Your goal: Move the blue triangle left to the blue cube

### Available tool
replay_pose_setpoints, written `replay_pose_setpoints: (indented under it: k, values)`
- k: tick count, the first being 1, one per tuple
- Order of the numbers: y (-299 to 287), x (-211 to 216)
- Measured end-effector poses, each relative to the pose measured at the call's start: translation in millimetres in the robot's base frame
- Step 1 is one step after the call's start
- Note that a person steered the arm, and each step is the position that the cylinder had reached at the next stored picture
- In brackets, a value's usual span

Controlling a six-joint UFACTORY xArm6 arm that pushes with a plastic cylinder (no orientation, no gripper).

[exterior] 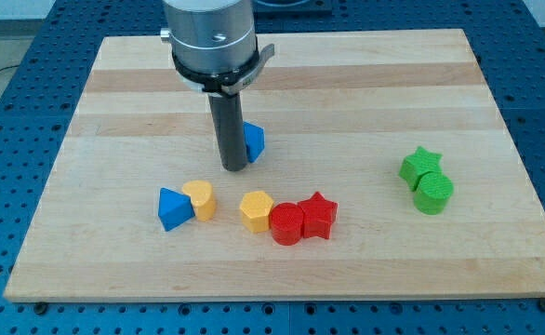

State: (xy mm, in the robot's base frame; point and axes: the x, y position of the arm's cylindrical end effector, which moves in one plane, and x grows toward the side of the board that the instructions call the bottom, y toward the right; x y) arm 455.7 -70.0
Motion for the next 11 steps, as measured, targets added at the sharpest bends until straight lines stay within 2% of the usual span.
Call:
replay_pose_setpoints:
  k: [2, 3, 5, 6, 7, 10, 11]
  values:
    - [-79, 1]
    - [-121, 29]
    - [-134, 119]
    - [-98, 134]
    - [-71, 116]
    - [-70, 9]
    - [-89, 6]
